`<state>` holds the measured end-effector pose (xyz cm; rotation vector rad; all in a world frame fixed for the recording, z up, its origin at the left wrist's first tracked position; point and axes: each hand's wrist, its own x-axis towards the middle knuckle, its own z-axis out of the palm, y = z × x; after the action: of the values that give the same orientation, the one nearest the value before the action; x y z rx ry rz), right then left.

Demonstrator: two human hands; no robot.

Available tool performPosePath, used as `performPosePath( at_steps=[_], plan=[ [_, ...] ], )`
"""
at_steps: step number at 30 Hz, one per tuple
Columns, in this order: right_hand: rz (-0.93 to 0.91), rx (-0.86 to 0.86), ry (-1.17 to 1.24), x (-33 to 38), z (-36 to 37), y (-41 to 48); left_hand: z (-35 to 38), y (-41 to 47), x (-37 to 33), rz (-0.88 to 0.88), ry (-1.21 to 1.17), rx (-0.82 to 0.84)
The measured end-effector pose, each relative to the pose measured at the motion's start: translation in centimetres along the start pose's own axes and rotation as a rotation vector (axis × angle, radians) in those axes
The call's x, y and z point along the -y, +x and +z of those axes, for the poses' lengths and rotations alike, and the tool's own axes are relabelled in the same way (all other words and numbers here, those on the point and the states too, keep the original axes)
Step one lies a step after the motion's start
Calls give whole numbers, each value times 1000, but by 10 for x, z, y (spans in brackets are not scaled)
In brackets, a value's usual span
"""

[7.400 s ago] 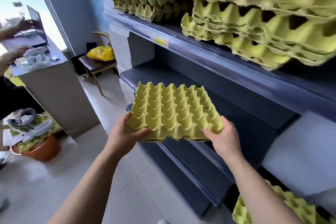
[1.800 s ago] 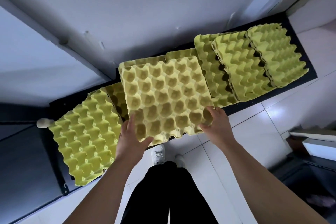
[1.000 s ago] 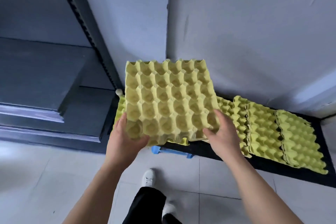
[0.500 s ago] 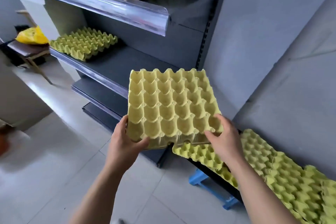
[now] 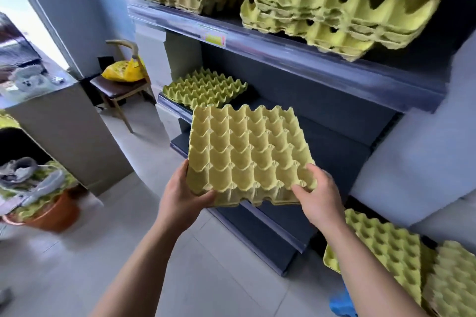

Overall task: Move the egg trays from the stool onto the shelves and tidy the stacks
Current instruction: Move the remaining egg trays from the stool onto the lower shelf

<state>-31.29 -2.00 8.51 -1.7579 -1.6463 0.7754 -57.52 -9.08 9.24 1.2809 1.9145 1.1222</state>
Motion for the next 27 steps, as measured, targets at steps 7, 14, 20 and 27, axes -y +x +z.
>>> performPosePath(
  at_steps=[7, 14, 20, 27],
  plan=[
    [-20, -9, 12, 45, 63, 73, -29, 104, 34, -63, -6, 0],
    [0, -29, 25, 85, 124, 165, -42, 216, 44, -59, -48, -20],
    [51, -90, -21, 114, 167, 221, -52, 298, 54, -17, -109, 27],
    [131, -188, -39, 137, 221, 266, -62, 390, 85, -49, -106, 117]
  ],
)
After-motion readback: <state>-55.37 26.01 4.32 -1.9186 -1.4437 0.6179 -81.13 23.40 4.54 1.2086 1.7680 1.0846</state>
